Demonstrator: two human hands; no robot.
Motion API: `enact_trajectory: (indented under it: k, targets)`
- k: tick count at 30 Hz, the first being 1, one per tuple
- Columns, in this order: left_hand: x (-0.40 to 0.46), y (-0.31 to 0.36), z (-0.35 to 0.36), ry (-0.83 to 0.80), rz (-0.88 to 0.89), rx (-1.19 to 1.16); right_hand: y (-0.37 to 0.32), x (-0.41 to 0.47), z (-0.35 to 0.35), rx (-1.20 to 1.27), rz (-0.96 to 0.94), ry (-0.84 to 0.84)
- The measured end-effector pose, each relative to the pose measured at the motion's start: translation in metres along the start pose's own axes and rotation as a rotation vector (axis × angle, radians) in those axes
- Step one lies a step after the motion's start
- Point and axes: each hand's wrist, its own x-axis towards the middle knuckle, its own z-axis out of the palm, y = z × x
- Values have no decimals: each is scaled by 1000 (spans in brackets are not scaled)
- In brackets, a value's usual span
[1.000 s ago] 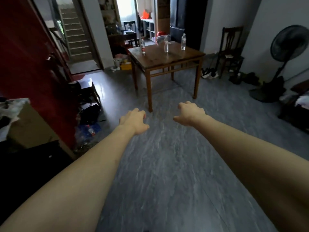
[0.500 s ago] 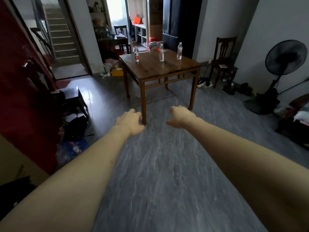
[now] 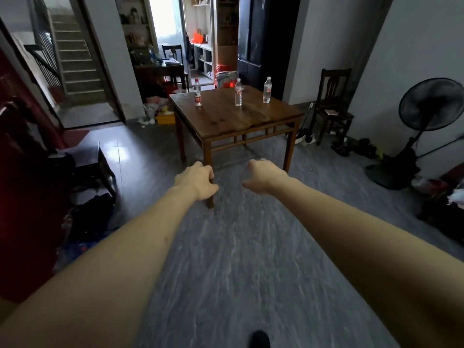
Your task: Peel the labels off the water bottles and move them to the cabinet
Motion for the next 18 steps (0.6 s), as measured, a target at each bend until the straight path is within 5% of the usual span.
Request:
enact_trajectory:
  k: [18]
  targets:
    - [315,39,-9,-49,31,60,88,313,-63,63,-48,-78]
